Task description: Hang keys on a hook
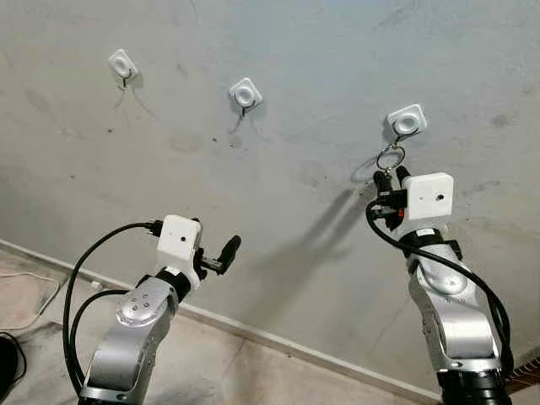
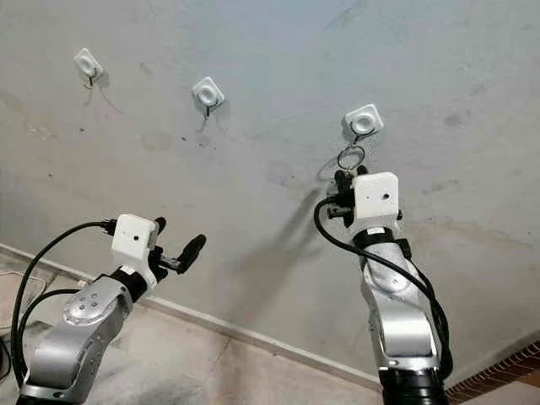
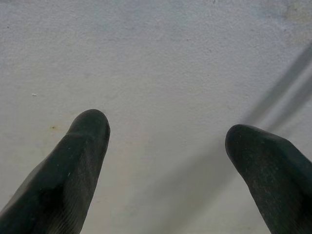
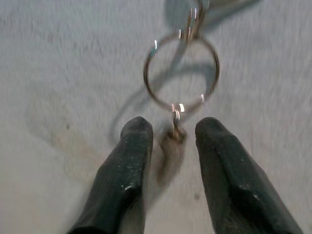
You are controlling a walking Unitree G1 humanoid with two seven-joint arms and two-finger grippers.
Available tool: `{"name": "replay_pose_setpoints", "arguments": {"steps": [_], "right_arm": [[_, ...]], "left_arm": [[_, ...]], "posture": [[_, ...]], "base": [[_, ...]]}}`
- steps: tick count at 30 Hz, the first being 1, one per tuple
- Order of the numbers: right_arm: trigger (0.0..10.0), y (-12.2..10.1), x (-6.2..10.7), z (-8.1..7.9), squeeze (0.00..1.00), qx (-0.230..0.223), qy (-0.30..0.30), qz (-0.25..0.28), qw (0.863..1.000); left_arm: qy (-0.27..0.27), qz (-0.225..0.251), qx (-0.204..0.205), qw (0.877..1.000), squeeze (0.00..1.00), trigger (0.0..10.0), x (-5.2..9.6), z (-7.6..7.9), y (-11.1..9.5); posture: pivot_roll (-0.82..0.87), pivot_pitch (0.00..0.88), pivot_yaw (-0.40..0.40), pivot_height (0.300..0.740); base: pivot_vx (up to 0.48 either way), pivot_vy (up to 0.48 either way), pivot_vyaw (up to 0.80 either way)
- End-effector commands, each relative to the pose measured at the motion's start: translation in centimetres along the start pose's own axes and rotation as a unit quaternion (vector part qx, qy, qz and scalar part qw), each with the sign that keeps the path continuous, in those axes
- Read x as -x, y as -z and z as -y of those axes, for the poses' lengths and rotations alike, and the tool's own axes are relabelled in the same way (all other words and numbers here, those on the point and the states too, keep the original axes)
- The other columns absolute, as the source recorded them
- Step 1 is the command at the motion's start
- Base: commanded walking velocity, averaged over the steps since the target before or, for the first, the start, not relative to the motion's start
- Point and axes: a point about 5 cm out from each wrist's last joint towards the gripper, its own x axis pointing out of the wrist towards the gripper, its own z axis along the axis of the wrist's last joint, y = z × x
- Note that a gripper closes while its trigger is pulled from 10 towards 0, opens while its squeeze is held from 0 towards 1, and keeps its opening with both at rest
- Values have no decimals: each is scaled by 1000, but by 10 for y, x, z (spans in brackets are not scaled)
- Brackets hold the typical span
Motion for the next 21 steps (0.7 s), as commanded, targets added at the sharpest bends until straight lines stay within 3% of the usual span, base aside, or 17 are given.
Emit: {"name": "replay_pose_setpoints", "arguments": {"steps": [1,4,7,14,21], "right_arm": [[10000,-2,2,2,1000,2,17,2,1000],[10000,0,7,0,1000,10,33,1,999],[10000,4,10,-6,1000,-38,38,-11,998],[10000,4,13,-12,1000,-42,47,-21,998],[10000,6,14,-6,1000,-42,55,-36,997]], "left_arm": [[7,2,-4,1000,0,10000,-2,2,-1],[7,3,-5,1000,0,10000,-3,3,-1],[6,4,-4,1000,0,10000,-4,4,-1],[-2,0,-2,1000,0,10000,-6,5,1],[-12,-5,5,1000,0,10000,-7,6,3]], "posture": [[168,0,-22,740],[160,0,-21,740],[155,0,-24,740],[148,0,-26,740],[138,0,-27,740]], "base": [[0,0,0],[0,0,0],[0,0,0],[0,0,0],[0,0,0]]}}
